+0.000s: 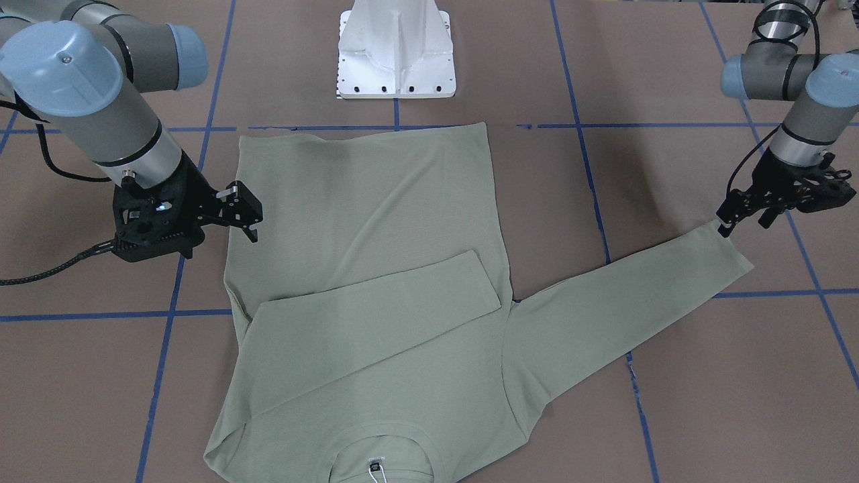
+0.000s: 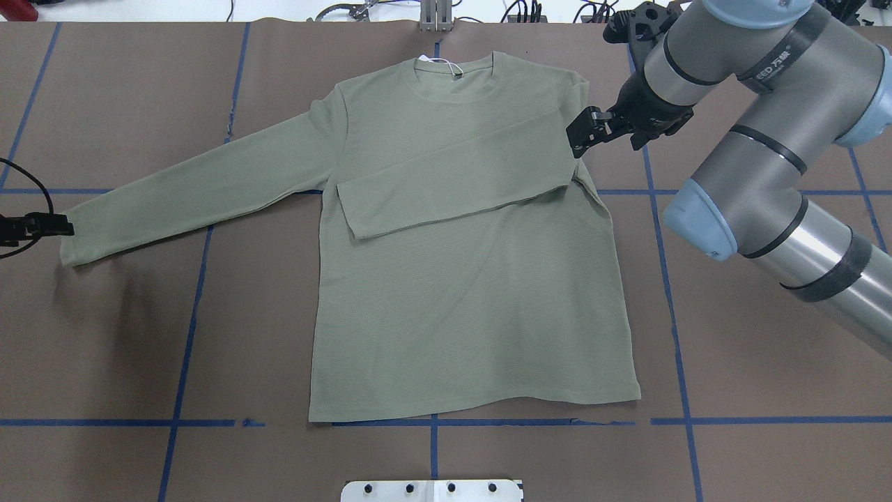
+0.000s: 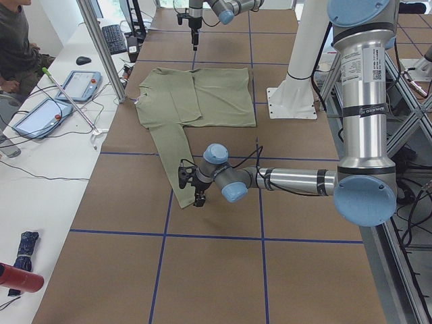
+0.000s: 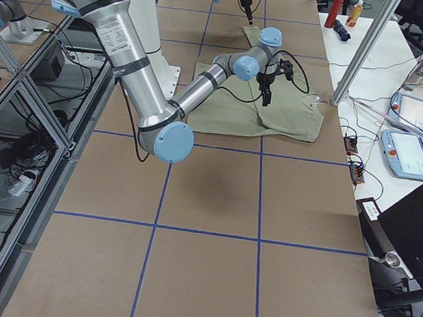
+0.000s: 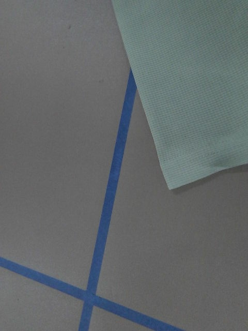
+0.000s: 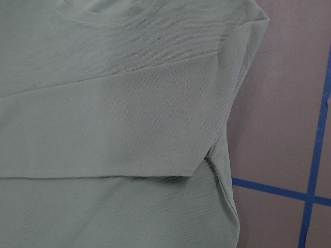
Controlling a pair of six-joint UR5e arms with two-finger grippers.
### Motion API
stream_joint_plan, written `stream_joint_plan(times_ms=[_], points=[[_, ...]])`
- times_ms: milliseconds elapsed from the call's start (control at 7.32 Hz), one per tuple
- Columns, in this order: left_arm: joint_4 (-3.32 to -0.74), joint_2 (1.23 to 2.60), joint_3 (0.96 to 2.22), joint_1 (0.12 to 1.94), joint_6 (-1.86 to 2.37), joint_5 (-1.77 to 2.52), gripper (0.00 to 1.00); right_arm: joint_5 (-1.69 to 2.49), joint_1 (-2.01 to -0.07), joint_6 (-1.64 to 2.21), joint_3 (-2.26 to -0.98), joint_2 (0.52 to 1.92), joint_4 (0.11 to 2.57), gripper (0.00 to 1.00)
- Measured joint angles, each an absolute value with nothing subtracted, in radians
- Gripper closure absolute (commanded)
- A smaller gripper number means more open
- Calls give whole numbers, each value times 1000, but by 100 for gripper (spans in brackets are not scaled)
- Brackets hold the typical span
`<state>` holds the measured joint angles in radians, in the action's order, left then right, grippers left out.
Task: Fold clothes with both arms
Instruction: 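Raise the right arm away while the left gripper moves to the other cuff, then grasp the other sleeve cuff with the left gripper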
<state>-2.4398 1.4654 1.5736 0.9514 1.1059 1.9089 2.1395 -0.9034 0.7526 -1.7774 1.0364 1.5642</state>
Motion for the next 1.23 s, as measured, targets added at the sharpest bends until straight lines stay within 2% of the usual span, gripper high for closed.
stream_joint_plan(times_ms=[410,1229], points=[[-2447,1493,1524,933,1125,1902,0,2141,-903,754,-1782,1038,1565,0],[-2447,1499,1504,911,1140,1899,0,2138,-884,764,-1779,1038,1565,0]])
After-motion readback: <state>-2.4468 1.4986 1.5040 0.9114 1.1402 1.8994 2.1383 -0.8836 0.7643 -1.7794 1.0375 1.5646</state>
